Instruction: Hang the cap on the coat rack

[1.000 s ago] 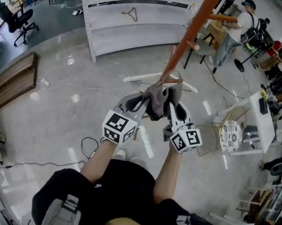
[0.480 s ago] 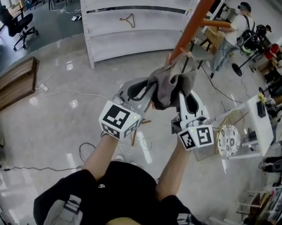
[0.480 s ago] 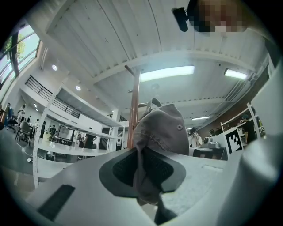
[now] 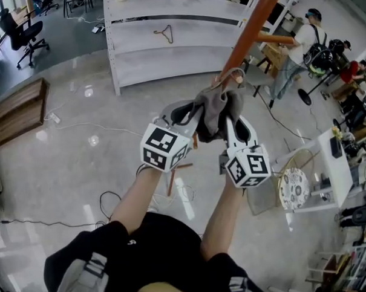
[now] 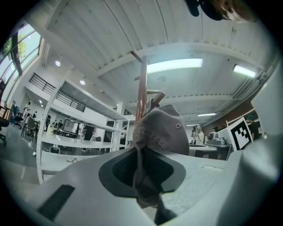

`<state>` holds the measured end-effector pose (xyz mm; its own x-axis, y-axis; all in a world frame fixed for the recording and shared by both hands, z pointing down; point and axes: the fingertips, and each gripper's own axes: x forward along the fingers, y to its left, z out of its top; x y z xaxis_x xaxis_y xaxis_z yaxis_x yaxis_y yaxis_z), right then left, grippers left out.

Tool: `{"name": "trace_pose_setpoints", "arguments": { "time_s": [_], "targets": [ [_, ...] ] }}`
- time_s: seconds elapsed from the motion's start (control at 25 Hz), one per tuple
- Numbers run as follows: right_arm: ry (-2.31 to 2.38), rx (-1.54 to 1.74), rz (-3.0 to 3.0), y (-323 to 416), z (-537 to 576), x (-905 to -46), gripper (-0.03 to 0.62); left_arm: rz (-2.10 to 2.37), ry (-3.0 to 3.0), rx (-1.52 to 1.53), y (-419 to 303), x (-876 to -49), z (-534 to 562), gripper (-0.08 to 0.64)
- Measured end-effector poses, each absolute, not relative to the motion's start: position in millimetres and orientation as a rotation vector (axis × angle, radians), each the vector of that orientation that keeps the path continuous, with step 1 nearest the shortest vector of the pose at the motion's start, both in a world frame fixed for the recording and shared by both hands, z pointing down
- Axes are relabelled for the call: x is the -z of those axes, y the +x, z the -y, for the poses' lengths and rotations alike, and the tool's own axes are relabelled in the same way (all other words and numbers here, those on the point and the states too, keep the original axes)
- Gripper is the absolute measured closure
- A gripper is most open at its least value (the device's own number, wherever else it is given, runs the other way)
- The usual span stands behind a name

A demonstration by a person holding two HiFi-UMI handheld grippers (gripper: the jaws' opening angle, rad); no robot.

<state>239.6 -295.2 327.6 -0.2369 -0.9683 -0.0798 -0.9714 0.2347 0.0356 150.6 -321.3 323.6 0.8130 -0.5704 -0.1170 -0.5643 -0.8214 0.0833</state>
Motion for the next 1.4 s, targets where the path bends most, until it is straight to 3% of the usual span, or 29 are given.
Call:
{"name": "trace_pose_setpoints", "arguments": {
  "time_s": [0.48, 0.68, 0.92, 1.2, 1.4],
  "targets": [
    [-1.962, -0.052, -2.417, 246, 331, -363, 0.507, 0.965, 2.894, 0.186, 162, -357, 355, 0.515],
    [-1.886, -0.038, -2.442, 249, 323, -366, 0.445, 0.918, 2.900, 0.217, 154, -361, 352, 0.471],
    [-1.852, -0.045, -2.382, 259, 304, -367, 0.439, 0.900, 2.855, 0.275, 138, -370, 343, 0.442],
    [-1.886, 0.006, -2.327, 262, 289, -382, 0.474, 0.979, 2.794, 0.307, 122, -376, 331, 0.442],
    [-1.933, 0.036, -2.290, 260, 276, -391, 0.541, 1.042, 2.755, 0.152, 118, -406, 320, 0.529]
  ]
}}
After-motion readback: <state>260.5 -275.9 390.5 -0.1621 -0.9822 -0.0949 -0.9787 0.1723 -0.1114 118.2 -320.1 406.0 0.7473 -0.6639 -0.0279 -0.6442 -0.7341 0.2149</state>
